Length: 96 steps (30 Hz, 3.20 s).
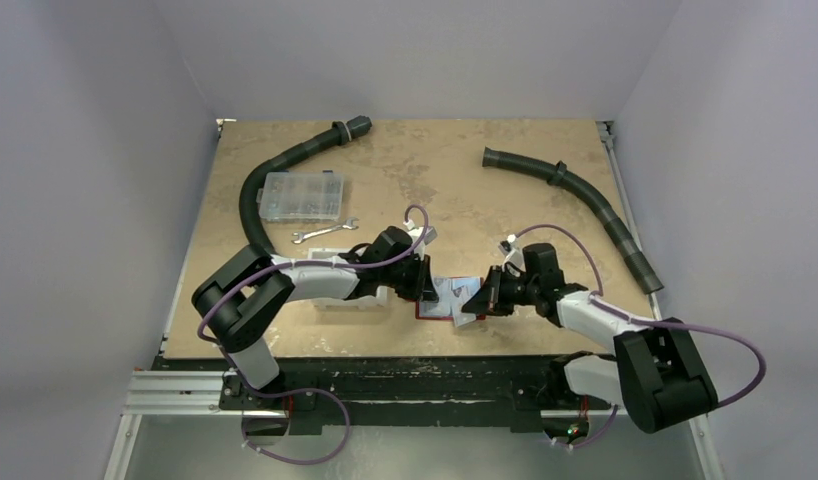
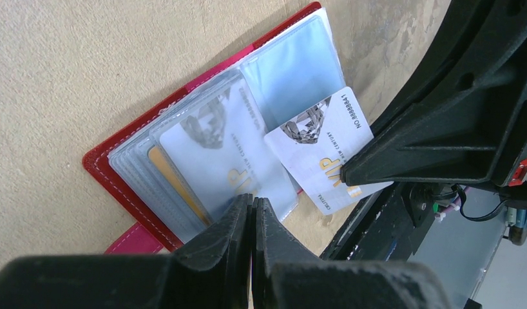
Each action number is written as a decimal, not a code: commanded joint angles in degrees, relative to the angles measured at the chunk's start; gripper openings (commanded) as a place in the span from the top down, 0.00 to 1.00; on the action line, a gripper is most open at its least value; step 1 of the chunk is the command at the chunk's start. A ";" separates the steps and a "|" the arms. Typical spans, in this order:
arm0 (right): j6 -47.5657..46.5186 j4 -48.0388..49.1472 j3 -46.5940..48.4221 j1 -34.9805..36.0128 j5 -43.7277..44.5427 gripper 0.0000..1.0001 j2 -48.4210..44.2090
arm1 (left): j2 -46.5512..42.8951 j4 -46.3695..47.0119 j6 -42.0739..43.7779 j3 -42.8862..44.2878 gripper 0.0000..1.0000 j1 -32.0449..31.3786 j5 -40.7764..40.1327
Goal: Put the credit cards into the card holder
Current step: Insert the credit card into the card holder.
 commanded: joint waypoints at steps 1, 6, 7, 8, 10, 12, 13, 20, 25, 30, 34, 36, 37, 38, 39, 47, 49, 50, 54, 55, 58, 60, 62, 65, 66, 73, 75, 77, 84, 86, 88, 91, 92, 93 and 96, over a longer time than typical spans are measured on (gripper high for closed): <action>0.86 5.17 -0.13 -0.47 -1.96 1.00 1.91 | -0.61 -5.02 1.02 -1.74 1.00 0.31 -2.74; 0.10 7.06 0.76 -0.98 -2.04 1.00 5.01 | -0.70 -5.04 0.96 -1.82 1.00 0.29 -2.78; -0.31 7.13 1.00 -1.06 -1.71 1.00 5.48 | -0.78 -5.04 0.94 -1.81 1.00 0.31 -2.75; -0.65 7.54 1.14 -1.15 -1.81 1.00 6.02 | -0.79 -5.04 0.89 -1.83 1.00 0.27 -2.78; -1.05 8.33 1.37 -1.31 -1.95 1.00 7.13 | -0.87 -5.15 0.99 -1.73 1.00 0.29 -2.75; -1.63 9.09 1.59 -1.33 -1.69 1.00 8.15 | -0.92 -5.22 1.03 -1.82 1.00 0.22 -2.74; -1.93 9.27 1.72 -1.37 -1.54 1.00 8.74 | -0.92 -5.22 1.01 -1.83 1.00 0.27 -2.72; -2.69 12.07 1.57 -1.44 -0.63 1.00 10.37 | -1.18 -5.39 0.90 -1.79 1.00 0.29 -2.66; -2.26 13.72 1.51 -1.74 0.14 1.00 10.80 | -1.19 -5.31 0.84 -2.13 1.00 0.30 -2.74; -1.67 15.72 0.79 -2.12 0.63 1.00 10.98 | -1.27 -5.22 0.78 -2.18 1.00 0.24 -2.65; -1.35 17.36 0.60 -2.23 0.77 1.00 11.78 | -1.40 -4.89 0.44 -2.33 1.00 0.27 -2.45; -1.19 18.18 0.48 -2.27 0.55 1.00 12.24 | -1.57 -4.24 -0.03 -2.61 1.00 0.28 -2.10; -1.14 18.43 0.40 -2.24 0.48 1.00 12.47 | -1.66 -4.10 -0.08 -2.63 1.00 0.26 -2.01; -1.03 18.96 0.23 -2.23 0.30 1.00 12.68 | -1.67 -4.08 -0.18 -2.60 1.00 0.26 -2.00; -0.87 19.50 0.02 -2.29 -0.06 1.00 13.02 | -1.67 -4.08 -0.19 -2.62 1.00 0.24 -1.89; 1.58 24.26 -1.76 -2.23 -1.01 1.00 14.98 | -1.67 -4.00 -0.33 -2.79 1.00 0.31 -1.86; 2.37 25.70 -2.05 -2.23 -1.50 1.00 16.02 | -1.72 -3.99 -0.28 -2.85 1.00 0.26 -1.86; 2.88 26.40 -2.16 -2.23 -1.54 1.00 16.51 | -1.74 -3.92 -0.35 -2.80 1.00 0.30 -1.80; 6.50 31.43 -4.11 -2.08 -4.00 1.00 18.18 | -1.68 -3.45 -0.28 -2.26 0.98 0.25 -0.94; 6.75 32.16 -4.59 -2.06 -3.99 1.00 18.33 | -1.67 -3.47 -0.32 -1.94 0.96 0.30 -0.61; 6.44 33.00 -5.07 -2.07 -3.72 0.94 19.49 | -2.18 -3.11 -0.22 -0.81 0.90 0.29 0.44; 6.83 34.47 -5.01 -2.06 -4.01 0.94 20.52 | -3.03 -4.01 -0.03 0.16 0.83 0.29 0.67; 6.65 34.85 -4.79 -2.06 -4.10 0.94 21.19 | -4.32 -6.18 0.64 1.42 0.78 0.30 -0.57; 5.43 32.88 -4.15 -2.08 -3.79 0.94 20.91 | -7.48 -9.45 1.50 2.76 0.73 0.31 -3.48; 4.78 31.76 -3.92 -2.06 -3.49 0.94 20.47 | -8.37 -11.26 1.93 3.05 0.72 0.31 -4.62; 2.43 27.85 -3.02 -2.03 -3.04 0.90 20.35 | -6.91 -15.72 3.63 2.69 0.81 0.23 -9.33; 2.57 27.81 -3.33 -1.94 -2.75 0.86 20.25 | -5.68 -15.54 3.66 2.28 0.86 0.15 -9.68; 2.74 27.60 -3.45 -1.81 -2.43 0.84 20.03 | -4.89 -15.60 4.06 2.02 0.91 0.01 -10.20; 8.26 30.09 -3.38 3.26 1.94 0.79 18.67 | -2.75 -12.75 3.55 1.05 0.98 -1.30 -9.77; 10.28 30.90 -3.12 5.82 4.05 0.79 18.33 | -2.11 -11.44 2.98 0.84 0.99 -1.61 -9.08; 10.63 29.98 -2.50 7.43 5.43 0.77 17.75 | -1.69 -10.68 2.78 0.87 0.99 -1.79 -8.73; 5.96 21.47 -0.50 7.15 7.15 0.65 14.86 | -2.15 -11.07 3.00 1.01 0.99 -1.89 -9.31; 4.33 18.70 0.12 7.16 8.53 0.60 13.32 | -2.45 -11.29 3.15 0.91 0.99 -1.92 -9.53; 3.64 16.78 0.38 7.13 9.04 0.56 11.81 | -2.58 -11.50 3.36 0.95 0.99 -1.97 -9.73; 0.38 10.71 2.48 6.99 11.29 0.47 7.99 | -2.48 -11.98 4.04 0.87 0.99 -1.96 -9.69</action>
